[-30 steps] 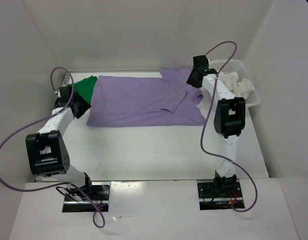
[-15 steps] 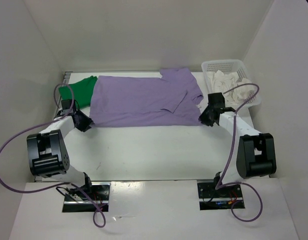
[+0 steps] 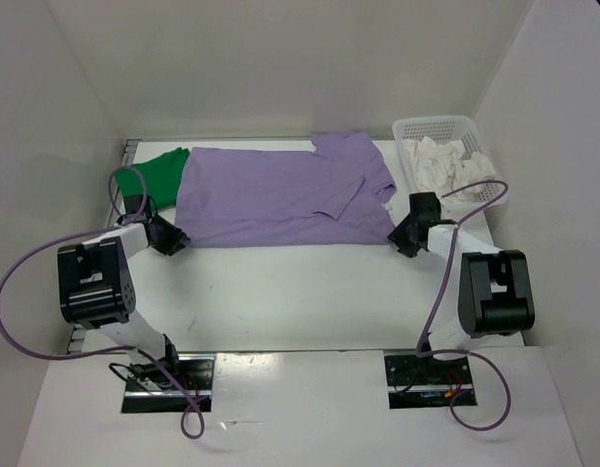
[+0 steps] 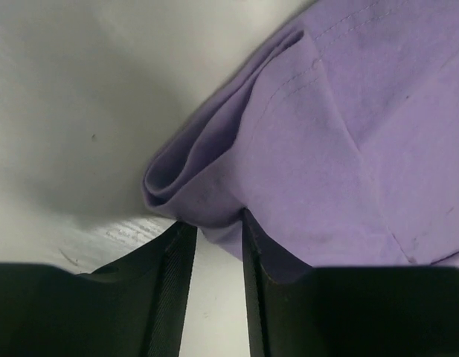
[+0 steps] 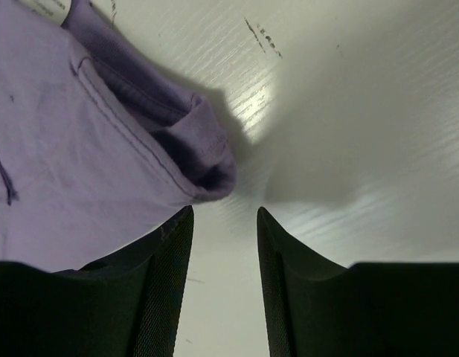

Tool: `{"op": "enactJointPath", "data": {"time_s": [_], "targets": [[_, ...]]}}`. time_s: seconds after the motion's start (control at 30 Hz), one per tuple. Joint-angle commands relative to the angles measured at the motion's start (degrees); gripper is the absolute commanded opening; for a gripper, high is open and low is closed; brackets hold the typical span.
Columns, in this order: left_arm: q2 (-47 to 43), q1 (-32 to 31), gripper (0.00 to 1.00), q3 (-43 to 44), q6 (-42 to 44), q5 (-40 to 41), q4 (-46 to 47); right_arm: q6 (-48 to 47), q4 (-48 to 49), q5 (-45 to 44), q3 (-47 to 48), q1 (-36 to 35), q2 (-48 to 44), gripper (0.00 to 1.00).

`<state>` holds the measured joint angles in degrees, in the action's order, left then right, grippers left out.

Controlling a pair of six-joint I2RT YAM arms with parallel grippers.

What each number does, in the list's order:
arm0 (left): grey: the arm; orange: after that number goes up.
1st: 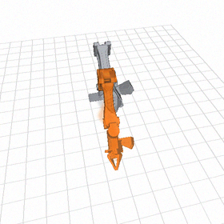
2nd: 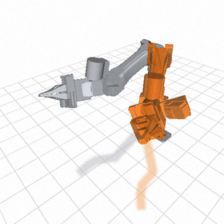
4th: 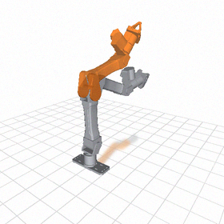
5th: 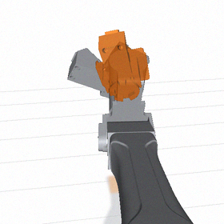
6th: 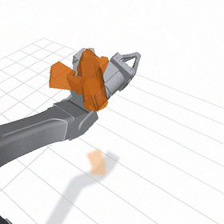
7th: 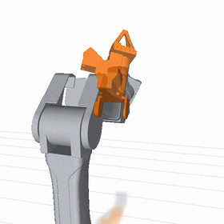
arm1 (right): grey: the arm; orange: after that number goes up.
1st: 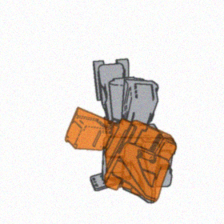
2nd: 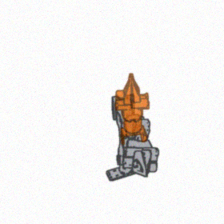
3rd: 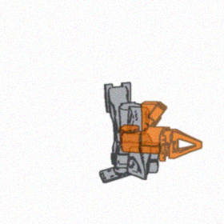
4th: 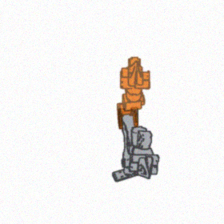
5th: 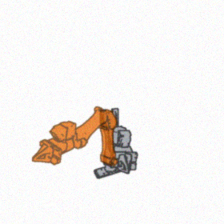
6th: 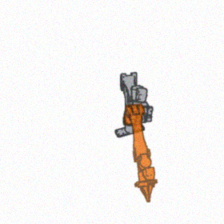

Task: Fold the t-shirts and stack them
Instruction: Fold the flattened tshirt in 1/3 of the way

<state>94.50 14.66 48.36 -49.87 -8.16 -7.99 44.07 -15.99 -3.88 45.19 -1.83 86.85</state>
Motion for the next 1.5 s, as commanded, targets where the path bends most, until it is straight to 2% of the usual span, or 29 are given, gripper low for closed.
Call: {"op": "enactJointPath", "data": {"time_s": [0.0, 0.07, 0.13, 0.2, 0.23, 0.3, 0.33, 0.47, 0.57, 0.77, 0.9, 0.97, 1.1, 1.13, 1.2, 1.23, 1.27, 1.3, 1.33, 1.37, 1.4, 1.47], "targets": [[2.80, 0.11, 0.38, -0.19, -1.02, 0.52, 1.22, 1.97, 6.22, -1.66, 1.13, 0.51, 2.62, 0.46], [2.80, 0.11, 0.33, -0.19, -1.02, 1.13, 1.22, 2.85, 6.93, -2.18, 1.13, 0.51, 4.63, 0.46], [2.80, 0.11, 0.25, 0.41, -1.02, 1.66, 1.22, 4.35, 8.77, -2.71, 0.51, 0.51, 4.65, 0.38], [2.80, 0.11, 0.20, 0.42, 0.20, 1.66, 1.22, 5.50, 9.57, -4.37, -0.19, 0.51, 3.85, 0.38], [3.41, 0.11, 0.15, 1.03, 0.21, 1.66, 0.44, 6.10, 10.09, -5.86, 0.33, -0.19, 3.85, 0.34], [3.41, 0.11, 0.12, 1.04, 0.73, 1.66, 0.43, 6.63, 8.52, -5.88, 1.65, -0.20, 5.34, 0.24], [3.41, 0.11, 0.11, 1.04, 0.74, 1.66, -0.18, 6.64, 7.82, -5.88, 2.27, -0.72, 5.87, 0.13], [2.72, 0.11, 0.04, 1.04, 2.49, 2.18, -4.04, 7.86, 4.04, -6.93, 1.31, -0.72, 4.22, 0.01], [-0.27, 1.16, 0.03, -1.41, 3.37, 1.40, -5.89, 9.88, 0.27, -6.93, -2.64, -0.72, -2.63, 0.00], [-8.00, 5.46, 0.03, -6.25, 6.71, -1.33, -12.74, 12.26, -10.26, 1.93, -11.33, 2.70, -20.29, 0.00], [-15.11, 6.70, 0.05, -5.39, 7.50, -5.27, -19.67, 16.29, -18.45, 5.09, -12.58, 2.79, -32.50, 0.00], [-17.23, 8.10, 0.06, -4.34, 8.11, -7.30, -24.32, 18.06, -23.88, 5.64, -11.53, 2.79, -35.42, 0.00], [-21.00, 8.11, 0.24, -3.71, 8.21, -8.27, -29.52, 20.61, -31.90, 5.64, -7.76, 0.86, -41.40, 0.00], [-21.80, 8.11, 0.33, -3.71, 8.21, -8.27, -30.24, 20.61, -33.13, 5.64, -6.01, 0.86, -42.89, 0.00], [-23.04, 8.11, 0.47, -3.71, 8.21, -9.06, -32.00, 20.61, -35.86, 6.16, -3.98, 0.86, -43.43, 0.04], [-23.04, 8.11, 0.56, -4.23, 7.68, -9.58, -32.52, 20.61, -36.56, 6.16, -3.27, 0.86, -44.13, 0.07], [-23.65, 8.11, 0.61, -4.24, 7.68, -10.11, -32.53, 19.83, -36.57, 6.16, -2.74, 0.86, -44.66, 0.12], [-24.18, 8.11, 0.67, -4.76, 7.68, -10.12, -32.53, 19.82, -37.96, 6.16, -1.69, 0.86, -44.66, 0.21], [-24.19, 8.11, 0.83, -4.76, 7.68, -10.12, -32.53, 19.13, -38.50, 6.16, -0.90, 0.86, -44.66, 0.28], [-24.19, 8.11, 0.90, -3.89, 7.68, -10.12, -32.53, 17.55, -38.50, 6.16, -0.20, 0.86, -44.66, 0.36], [-24.19, 8.11, 0.94, -1.80, 7.68, -9.51, -31.92, 16.75, -38.50, 4.51, 2.25, 0.86, -44.66, 0.45], [-23.66, 8.11, 0.94, 0.50, 7.68, -8.98, -30.00, 11.69, -38.50, 2.31, 5.25, 0.86, -42.82, 0.48]]}}
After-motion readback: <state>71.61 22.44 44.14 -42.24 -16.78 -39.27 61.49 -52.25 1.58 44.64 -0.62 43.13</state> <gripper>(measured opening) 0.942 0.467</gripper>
